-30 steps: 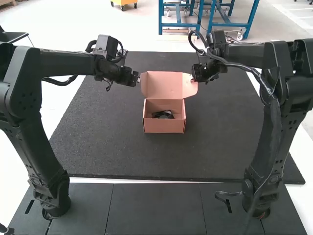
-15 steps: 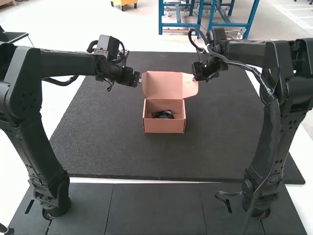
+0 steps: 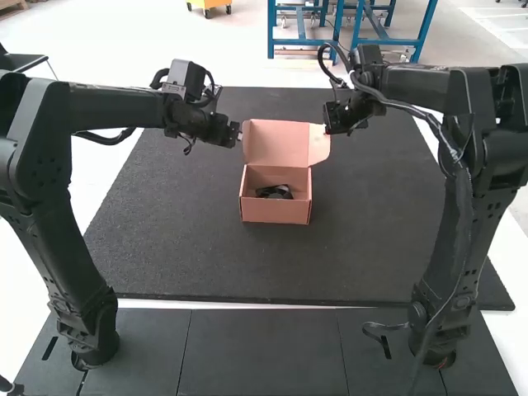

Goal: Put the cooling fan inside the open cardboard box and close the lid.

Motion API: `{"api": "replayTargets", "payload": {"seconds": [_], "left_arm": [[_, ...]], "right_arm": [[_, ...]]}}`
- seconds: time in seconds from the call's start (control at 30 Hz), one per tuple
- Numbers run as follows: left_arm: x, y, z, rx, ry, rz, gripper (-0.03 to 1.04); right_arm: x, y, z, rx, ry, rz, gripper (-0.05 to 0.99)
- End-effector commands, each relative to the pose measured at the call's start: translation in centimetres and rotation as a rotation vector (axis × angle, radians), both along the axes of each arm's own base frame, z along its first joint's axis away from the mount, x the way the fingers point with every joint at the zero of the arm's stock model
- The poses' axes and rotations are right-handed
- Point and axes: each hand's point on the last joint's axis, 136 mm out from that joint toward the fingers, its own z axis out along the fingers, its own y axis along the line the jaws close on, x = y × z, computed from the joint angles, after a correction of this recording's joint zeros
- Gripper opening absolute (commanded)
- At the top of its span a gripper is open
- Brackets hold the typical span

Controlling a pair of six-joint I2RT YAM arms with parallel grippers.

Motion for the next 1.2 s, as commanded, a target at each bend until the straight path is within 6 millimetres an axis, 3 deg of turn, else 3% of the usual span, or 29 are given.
{"api": "replayTargets", "payload": {"seconds": [0.0, 0.53, 1.17], "left_arm": [[0.7, -1.0, 1.4, -0.028, -0.028, -0.009, 0.96], [0.5, -0.7, 1.8, -0.029, -0.029, -0.005, 0.96], [0.0, -0.8, 2.4, -0.039, -0.025, -0.003, 0.96]], "right_arm": [[0.2, 0.0, 1.6, 0.019, -0.023, -0.002, -0.02], [-1.7, 4.2, 2.0, 0.036, 0.002, 0.08, -0.02], [-4.0, 6.0, 1.1, 0.045, 0.081, 0.131, -0.02]]}}
